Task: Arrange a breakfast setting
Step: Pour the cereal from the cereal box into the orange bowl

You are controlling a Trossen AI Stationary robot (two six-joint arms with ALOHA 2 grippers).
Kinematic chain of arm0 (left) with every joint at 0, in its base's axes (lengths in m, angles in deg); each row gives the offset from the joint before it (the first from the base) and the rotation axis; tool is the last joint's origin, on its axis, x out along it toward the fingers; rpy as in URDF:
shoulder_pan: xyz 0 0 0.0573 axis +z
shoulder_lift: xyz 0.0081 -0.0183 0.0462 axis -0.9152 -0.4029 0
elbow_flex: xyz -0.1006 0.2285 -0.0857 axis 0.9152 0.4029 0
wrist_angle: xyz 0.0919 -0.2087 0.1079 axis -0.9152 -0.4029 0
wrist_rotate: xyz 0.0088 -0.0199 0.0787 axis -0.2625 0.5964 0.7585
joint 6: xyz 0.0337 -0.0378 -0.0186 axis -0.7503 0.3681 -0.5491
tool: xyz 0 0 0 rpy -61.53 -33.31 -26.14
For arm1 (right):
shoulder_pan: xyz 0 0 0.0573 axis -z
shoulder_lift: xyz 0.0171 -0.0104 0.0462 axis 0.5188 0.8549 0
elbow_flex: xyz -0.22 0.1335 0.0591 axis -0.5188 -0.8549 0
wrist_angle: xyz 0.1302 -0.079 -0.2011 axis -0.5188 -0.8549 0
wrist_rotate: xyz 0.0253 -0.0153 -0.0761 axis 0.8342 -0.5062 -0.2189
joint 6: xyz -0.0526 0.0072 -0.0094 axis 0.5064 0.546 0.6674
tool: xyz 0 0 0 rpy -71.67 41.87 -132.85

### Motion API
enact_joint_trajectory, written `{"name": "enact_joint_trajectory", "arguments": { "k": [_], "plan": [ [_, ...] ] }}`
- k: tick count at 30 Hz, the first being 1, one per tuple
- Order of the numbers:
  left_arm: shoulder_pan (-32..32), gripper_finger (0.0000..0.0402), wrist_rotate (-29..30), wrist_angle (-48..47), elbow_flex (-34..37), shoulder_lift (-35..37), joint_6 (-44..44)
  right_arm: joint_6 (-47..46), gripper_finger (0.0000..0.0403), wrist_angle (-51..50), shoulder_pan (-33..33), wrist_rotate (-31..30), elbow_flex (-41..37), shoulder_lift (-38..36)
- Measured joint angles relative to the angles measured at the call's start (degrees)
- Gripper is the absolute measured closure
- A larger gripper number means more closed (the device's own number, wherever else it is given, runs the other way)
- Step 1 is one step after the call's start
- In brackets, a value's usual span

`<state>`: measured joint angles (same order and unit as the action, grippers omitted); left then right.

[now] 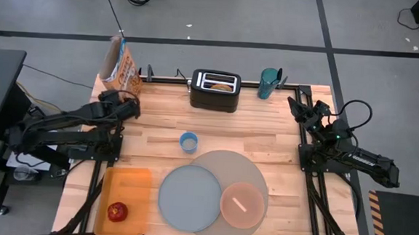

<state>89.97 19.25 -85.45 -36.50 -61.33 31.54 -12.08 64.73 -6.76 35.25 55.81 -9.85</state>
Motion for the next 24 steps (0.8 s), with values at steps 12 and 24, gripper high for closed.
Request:
{"name": "enact_joint_trajectory", "arguments": {
  "k": [12, 24],
  "plan": [
    [0.0, 0.0193, -2.0, 2.8, 3.5, 0.0, 0.9, -0.3, 0.0389, 0.0, 0.0, 0.8, 0.0, 0.0],
    [0.0, 0.0288, -0.6, 2.8, 3.5, 0.0, 1.1, 0.0, 0.0389, -0.1, 0.0, 0.9, 0.0, 0.0]
  ]
}}
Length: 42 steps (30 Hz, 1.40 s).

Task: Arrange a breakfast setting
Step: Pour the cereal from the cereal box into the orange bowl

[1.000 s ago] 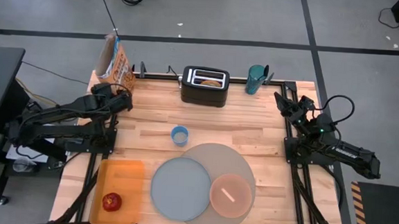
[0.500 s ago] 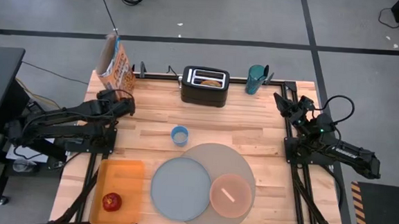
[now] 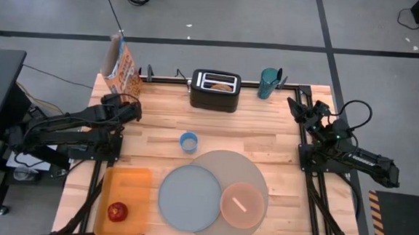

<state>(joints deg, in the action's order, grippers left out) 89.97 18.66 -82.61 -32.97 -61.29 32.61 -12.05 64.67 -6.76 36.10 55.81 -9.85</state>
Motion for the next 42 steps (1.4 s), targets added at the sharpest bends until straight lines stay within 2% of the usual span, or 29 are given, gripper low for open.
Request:
{"name": "enact_joint_trajectory", "arguments": {
  "k": [5, 9, 14, 17, 21, 25, 28, 34, 39, 42],
  "plan": [
    [-0.6, 0.0341, -2.9, -1.6, -2.0, 1.6, -2.0, 0.1, 0.0390, 0.0, 0.0, 0.0, 0.0, 0.0],
    [-1.9, 0.0382, -4.0, -3.6, -6.2, 4.0, -8.3, 0.1, 0.0390, 0.0, 0.0, 0.3, 0.0, 0.0],
    [-2.3, 0.0392, -7.6, -4.6, -11.9, 6.8, -17.8, 1.0, 0.0390, 0.0, 0.0, 0.4, 0.0, 0.0],
    [-2.2, 0.0392, -12.1, -5.6, -15.9, 7.6, -22.9, 1.1, 0.0390, 0.0, 0.0, 0.5, 0.0, 0.0],
    [-2.2, 0.0392, -20.8, -5.3, -23.3, 8.0, -30.3, -0.1, 0.0390, 0.0, 0.0, 2.8, 0.0, 0.0],
    [-2.3, 0.0392, -29.0, -4.8, -31.7, 7.9, -32.6, -0.8, 0.0389, -0.6, 0.0, 4.9, 0.3, 0.0],
    [-2.2, 0.0392, -35.5, -3.9, -37.5, 7.4, -32.9, 0.5, 0.0389, -5.8, 0.0, 5.3, 3.1, 0.0],
    [-2.3, 0.0392, -47.2, -0.9, -46.6, -0.6, -33.0, 4.0, 0.0389, -21.4, 0.0, 6.6, 11.0, 1.5],
    [-4.1, 0.0392, -55.3, 0.6, -53.9, -11.8, -38.8, 5.9, 0.0390, -27.7, 0.0, 11.5, 17.0, 7.2],
    [-5.2, 0.0392, -62.2, -0.1, -58.3, -18.3, -43.9, 6.9, 0.0390, -32.4, 0.0, 13.9, 21.8, 12.1]
  ]
}}
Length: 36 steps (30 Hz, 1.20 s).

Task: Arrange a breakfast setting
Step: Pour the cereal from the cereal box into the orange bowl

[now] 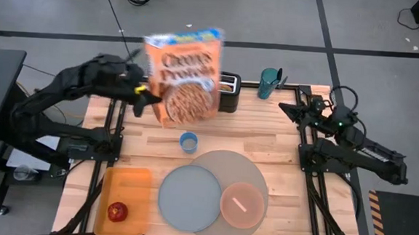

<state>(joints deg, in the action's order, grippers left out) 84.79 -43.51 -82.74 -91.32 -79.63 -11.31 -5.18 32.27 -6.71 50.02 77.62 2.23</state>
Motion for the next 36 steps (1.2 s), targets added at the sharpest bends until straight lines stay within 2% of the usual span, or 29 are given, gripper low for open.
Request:
{"name": "enact_joint_trajectory", "arguments": {
  "k": [3, 7, 12, 15, 21, 26, 32, 34, 36],
  "plan": [
    [-0.6, 0.0392, -6.5, -1.1, -4.4, -5.7, -5.5, 2.1, 0.0390, -6.4, 0.0, 1.2, 6.1, 5.8],
    [-1.6, 0.0392, -12.0, -1.8, -9.3, -12.4, -11.9, 7.4, 0.0390, -14.8, 0.0, 1.7, 14.4, 12.7],
    [-4.8, 0.0392, -15.7, -2.2, -16.0, -19.2, -18.6, 9.7, 0.0390, -24.8, 0.0, 0.7, 24.9, 17.5],
    [-7.6, 0.0392, -16.3, -2.7, -20.2, -23.1, -20.7, 8.7, 0.0390, -35.0, 0.0, -1.9, 32.8, 20.3],
    [-13.3, 0.0392, -16.3, -8.9, -29.1, -30.2, -23.3, 6.3, 0.0390, -54.7, 0.0, -5.1, 45.1, 25.0],
    [-17.5, 0.0392, -13.1, -18.0, -36.2, -36.1, -24.4, 7.7, 0.0391, -64.1, 0.0, -6.5, 49.8, 25.7],
    [-22.7, 0.0392, -5.9, -29.2, -44.9, -43.1, -22.7, 13.6, 0.0388, -64.2, 0.0, -1.8, 50.7, 24.7],
    [-24.2, 0.0392, -3.1, -32.7, -47.1, -45.0, -22.0, 16.7, 0.0386, -61.0, 0.0, 1.7, 50.7, 24.0],
    [-25.4, 0.0392, -1.1, -35.5, -48.5, -46.6, -20.7, 18.7, 0.0381, -57.1, -0.1, 8.0, 50.8, 23.5]
  ]
}}
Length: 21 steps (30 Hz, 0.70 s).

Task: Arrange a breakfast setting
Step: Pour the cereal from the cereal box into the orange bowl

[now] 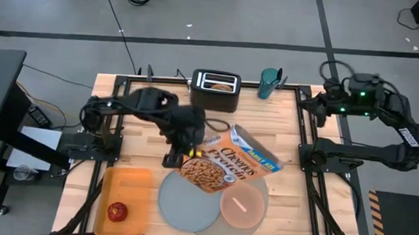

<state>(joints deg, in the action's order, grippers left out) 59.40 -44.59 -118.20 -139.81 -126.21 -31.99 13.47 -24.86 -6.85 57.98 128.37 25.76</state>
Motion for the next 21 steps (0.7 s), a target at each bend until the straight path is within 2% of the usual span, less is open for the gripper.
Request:
{"name": "enact_joint_trajectory", "arguments": {
  "k": [2, 5, 11, 15, 21],
  "plan": [
    [-1.1, 0.0392, 0.9, -0.6, -0.4, -1.0, 1.4, -0.1, 0.0371, 3.0, -0.5, 6.2, 0.0, -0.1],
    [-2.8, 0.0392, 1.0, -0.6, -0.5, -2.0, 2.1, -1.1, 0.0348, 3.3, -2.0, 9.5, 0.0, 0.0],
    [-5.4, 0.0392, 0.6, -0.9, -0.5, -3.5, 5.1, -5.0, 0.0302, 3.4, -6.7, 8.0, -1.8, 0.8],
    [-6.4, 0.0392, 0.6, -0.9, -0.5, -3.4, 8.7, -6.6, 0.0293, 4.6, -11.0, 5.4, -3.2, 2.6],
    [-5.9, 0.0392, -0.3, -0.2, -2.6, -2.3, 11.0, -6.9, 0.0294, 17.0, -19.2, 2.0, -2.1, 7.9]
  ]
}}
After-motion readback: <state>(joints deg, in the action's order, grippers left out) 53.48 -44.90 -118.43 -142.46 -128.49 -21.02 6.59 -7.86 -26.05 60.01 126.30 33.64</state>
